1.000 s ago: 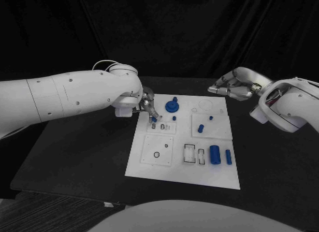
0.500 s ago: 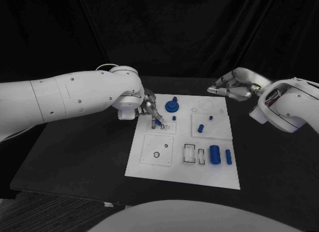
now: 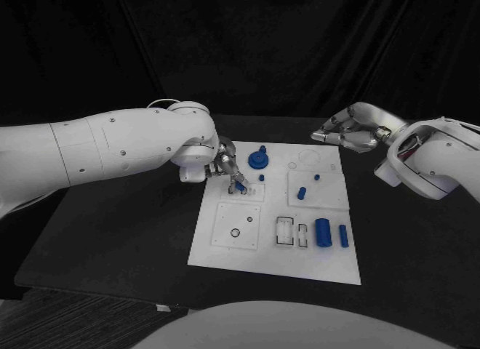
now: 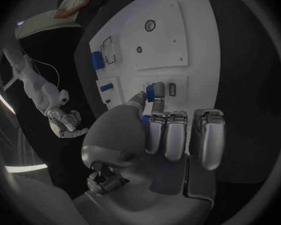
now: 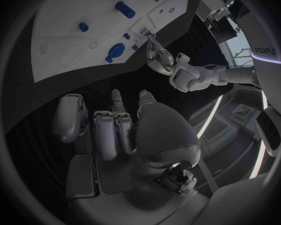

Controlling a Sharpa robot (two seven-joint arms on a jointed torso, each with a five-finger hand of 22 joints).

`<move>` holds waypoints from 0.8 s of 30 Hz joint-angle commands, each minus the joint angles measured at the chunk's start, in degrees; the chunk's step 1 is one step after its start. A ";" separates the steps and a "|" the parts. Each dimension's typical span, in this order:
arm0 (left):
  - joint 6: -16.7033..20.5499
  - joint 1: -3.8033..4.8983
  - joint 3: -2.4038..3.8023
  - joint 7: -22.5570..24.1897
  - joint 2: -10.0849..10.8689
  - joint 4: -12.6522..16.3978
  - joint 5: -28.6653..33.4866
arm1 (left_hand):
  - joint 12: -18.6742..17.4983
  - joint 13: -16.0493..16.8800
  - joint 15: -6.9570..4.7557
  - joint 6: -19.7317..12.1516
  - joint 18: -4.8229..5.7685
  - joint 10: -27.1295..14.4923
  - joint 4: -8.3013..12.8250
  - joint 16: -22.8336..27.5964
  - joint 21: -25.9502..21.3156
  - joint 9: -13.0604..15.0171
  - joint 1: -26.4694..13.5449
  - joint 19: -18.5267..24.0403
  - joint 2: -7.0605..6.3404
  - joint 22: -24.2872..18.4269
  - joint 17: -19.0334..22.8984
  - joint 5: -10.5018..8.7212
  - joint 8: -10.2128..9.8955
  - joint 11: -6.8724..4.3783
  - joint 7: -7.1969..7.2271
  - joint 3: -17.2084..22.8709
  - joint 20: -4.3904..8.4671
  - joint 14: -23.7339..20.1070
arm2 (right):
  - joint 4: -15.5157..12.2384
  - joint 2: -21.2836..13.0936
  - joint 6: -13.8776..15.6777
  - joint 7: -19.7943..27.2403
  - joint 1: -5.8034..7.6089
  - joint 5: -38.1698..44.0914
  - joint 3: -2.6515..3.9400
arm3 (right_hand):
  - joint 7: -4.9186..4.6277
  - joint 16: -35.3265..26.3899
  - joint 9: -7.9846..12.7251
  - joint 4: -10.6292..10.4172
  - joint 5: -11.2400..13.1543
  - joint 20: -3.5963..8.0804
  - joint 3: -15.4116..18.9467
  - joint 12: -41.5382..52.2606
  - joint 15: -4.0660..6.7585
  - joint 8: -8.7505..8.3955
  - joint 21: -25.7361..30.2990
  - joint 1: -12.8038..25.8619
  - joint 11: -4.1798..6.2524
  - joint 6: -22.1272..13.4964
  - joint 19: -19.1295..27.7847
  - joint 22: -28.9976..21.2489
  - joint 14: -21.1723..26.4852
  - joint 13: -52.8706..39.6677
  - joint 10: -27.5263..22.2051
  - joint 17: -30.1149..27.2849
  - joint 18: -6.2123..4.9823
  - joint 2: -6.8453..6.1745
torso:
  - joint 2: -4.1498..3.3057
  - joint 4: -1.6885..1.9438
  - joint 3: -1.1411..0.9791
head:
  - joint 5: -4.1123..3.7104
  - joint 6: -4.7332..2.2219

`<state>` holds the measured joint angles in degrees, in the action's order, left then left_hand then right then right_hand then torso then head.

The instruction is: Assemble the parts on the task board

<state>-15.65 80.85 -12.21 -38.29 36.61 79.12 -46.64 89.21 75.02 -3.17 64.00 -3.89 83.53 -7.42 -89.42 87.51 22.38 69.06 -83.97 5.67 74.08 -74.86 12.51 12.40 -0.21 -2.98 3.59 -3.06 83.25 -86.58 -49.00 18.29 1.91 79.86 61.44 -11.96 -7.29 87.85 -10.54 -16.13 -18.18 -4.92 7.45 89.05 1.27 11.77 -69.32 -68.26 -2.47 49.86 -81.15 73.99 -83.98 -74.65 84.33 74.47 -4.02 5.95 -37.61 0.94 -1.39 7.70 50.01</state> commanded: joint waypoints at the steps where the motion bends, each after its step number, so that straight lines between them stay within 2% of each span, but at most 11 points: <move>1: 0.35 -0.22 0.05 0.18 -0.26 -0.28 0.75 | 0.79 14.98 -0.53 0.62 2.34 6.47 -0.16 -0.58 -0.61 1.16 -1.46 -1.52 0.22 10.45 -15.14 1.44 -1.02 -0.77 0.17 2.28 0.28 6.75 | -0.02 -0.06 -0.27 -0.78 -0.15 0.28 0.04 | 0.06 -0.91 0.65 -0.42 -0.35 -0.06 2.15 0.95 -0.04 0.53 1.03 -1.31 -0.15 -0.04 0.39 9.63 -4.89 -15.35 5.67 13.05 -0.74 -0.01 | 0.01 -0.03 -0.04 | -0.06 -0.01; 11: 0.57 -0.80 0.05 0.35 -0.79 -0.36 -3.10 | 0.79 14.98 -0.50 0.46 2.37 6.47 -0.20 -0.58 -0.59 1.24 -1.58 -1.59 0.17 10.53 -15.14 1.27 -1.23 -0.70 0.07 2.58 0.26 6.75 | -0.09 -0.14 -0.20 -0.82 -0.19 0.28 0.04 | 0.06 -1.02 0.66 -0.41 -0.36 -0.06 2.20 0.95 -0.04 0.54 1.19 -1.36 -0.15 -0.05 0.45 9.59 -4.85 -15.35 5.67 12.96 -0.77 0.00 | 0.01 -0.04 -0.05 | 0.17 -0.01; 21: 0.58 -1.05 0.05 0.59 -1.14 -0.36 -3.90 | 0.79 14.98 -0.48 0.52 2.37 6.47 -0.25 -0.58 -0.58 1.28 -1.65 -1.61 0.18 10.56 -15.14 1.21 -1.22 -0.69 0.07 2.65 0.26 6.75 | -0.08 -0.10 -0.27 -0.90 -0.21 0.28 0.04 | 0.06 -1.14 0.67 -0.39 -0.39 -0.05 2.26 0.95 -0.04 0.54 1.45 -1.43 -0.16 -0.06 0.55 9.51 -4.81 -15.35 5.67 12.87 -0.82 0.01 | 0.00 -0.05 0.00 | 0.26 -0.01; 24: 0.48 -1.12 0.05 0.64 -1.22 -0.48 -3.97 | 0.79 14.98 -0.48 0.56 2.36 6.47 -0.27 -0.58 -0.61 1.31 -1.67 -1.58 0.20 10.51 -15.14 1.20 -1.22 -0.69 0.08 2.68 0.25 6.75 | -0.05 -0.08 -0.30 -0.95 -0.22 0.28 0.04 | 0.06 -1.19 0.68 -0.39 -0.41 -0.05 2.29 0.95 -0.04 0.53 1.56 -1.47 -0.17 -0.07 0.60 9.48 -4.79 -15.35 5.67 12.82 -0.85 0.02 | 0.01 0.00 -0.05 | 0.19 -0.01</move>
<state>-15.37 79.84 -12.21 -38.26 35.53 78.65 -49.91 89.21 75.02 -3.17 64.00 -3.89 83.53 -7.43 -89.42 87.51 22.73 68.40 -83.97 6.34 74.08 -74.87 12.51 11.52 -0.21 -2.98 3.60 -3.06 83.25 -86.60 -49.05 18.25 1.85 79.79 61.44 -11.96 -7.29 87.85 -10.51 -16.13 -18.18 -4.81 7.45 89.05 1.27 11.77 -68.76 -68.26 -2.47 49.86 -81.04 73.99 -83.98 -74.65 84.33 74.47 -4.02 5.95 -37.60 0.90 -1.42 7.94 50.01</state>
